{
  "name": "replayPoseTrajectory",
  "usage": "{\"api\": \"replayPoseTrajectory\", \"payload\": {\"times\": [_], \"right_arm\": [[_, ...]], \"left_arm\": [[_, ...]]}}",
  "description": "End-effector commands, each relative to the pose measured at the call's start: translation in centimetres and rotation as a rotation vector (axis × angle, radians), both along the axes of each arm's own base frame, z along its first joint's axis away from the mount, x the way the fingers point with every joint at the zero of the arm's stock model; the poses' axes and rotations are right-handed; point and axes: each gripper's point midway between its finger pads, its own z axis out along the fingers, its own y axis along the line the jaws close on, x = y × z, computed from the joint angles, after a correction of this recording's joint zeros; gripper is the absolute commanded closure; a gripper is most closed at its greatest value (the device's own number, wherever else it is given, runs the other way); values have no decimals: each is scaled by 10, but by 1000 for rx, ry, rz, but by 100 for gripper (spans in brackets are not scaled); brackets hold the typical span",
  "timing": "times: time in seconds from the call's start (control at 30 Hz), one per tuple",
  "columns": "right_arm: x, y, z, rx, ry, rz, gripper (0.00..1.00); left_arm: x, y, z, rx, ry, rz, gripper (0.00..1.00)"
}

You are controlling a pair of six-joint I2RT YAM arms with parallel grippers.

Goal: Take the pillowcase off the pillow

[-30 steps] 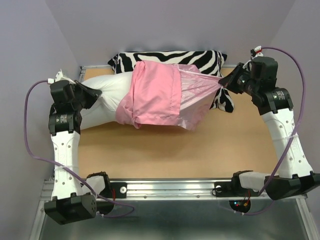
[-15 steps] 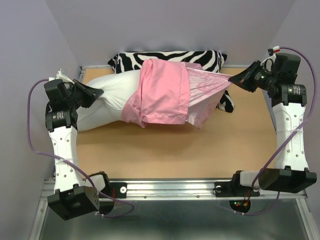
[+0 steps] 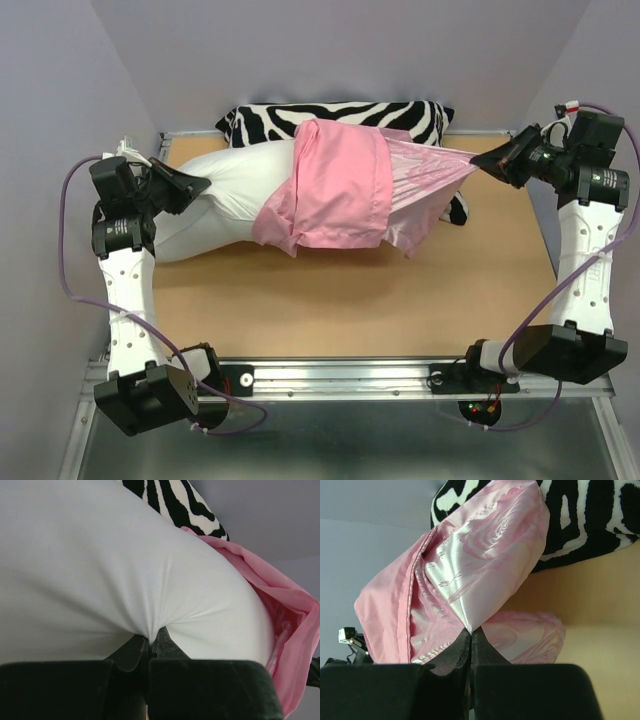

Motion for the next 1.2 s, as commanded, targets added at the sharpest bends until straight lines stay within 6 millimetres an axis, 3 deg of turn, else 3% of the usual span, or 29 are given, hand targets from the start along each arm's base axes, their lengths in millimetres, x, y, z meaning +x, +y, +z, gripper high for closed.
{"api": "replayPoseTrajectory", "payload": {"times": [0.0,0.43,0.77,1.0,1.17], "right_arm": [[27,-123,27,-204,-140,-421,99],[21,-151,59,-111,-195,-463,99],[16,-159,62,-86,-199,-477,99],[10,-158,83,-71,-245,-469,99],[9,-160,79,-59,-237,-467,99]], "left_arm": [[28,121,39,256,-181,469,100],[50,129,13,220,-100,454,100],[52,134,7,221,-78,466,100],[57,138,-5,210,-46,468,100],[60,142,-12,217,-23,476,100]]}}
